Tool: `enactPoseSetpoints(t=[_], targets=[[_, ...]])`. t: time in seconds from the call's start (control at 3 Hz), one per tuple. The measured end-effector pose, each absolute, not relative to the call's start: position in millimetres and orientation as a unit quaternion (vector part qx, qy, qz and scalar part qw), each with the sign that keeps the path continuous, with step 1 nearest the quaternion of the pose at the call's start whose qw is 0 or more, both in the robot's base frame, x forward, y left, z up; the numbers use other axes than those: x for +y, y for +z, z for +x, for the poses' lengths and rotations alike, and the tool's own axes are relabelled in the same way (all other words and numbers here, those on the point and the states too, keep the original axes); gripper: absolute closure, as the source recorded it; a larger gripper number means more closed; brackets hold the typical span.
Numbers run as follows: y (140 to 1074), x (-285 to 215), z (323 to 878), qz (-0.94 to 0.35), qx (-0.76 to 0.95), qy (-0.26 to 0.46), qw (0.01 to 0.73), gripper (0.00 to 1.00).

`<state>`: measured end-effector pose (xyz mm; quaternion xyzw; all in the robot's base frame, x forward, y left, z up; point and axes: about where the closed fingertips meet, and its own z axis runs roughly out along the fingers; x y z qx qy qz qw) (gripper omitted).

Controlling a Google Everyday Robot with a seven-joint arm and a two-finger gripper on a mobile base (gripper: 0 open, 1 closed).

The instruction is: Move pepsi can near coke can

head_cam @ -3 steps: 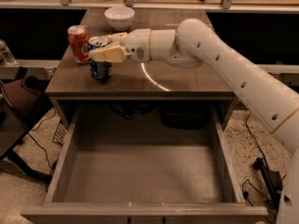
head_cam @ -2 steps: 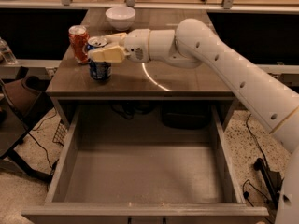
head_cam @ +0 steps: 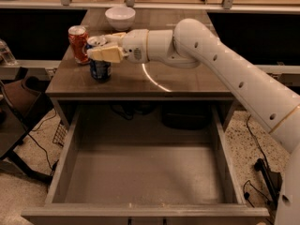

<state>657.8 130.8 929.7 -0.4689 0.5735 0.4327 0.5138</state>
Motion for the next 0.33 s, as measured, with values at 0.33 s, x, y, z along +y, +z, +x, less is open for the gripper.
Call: enactPoseSetpoints(t=[0.33], targets=[[929.8, 133.0, 656.9, -0.470, 0.573, 0.434, 0.513, 0.00]])
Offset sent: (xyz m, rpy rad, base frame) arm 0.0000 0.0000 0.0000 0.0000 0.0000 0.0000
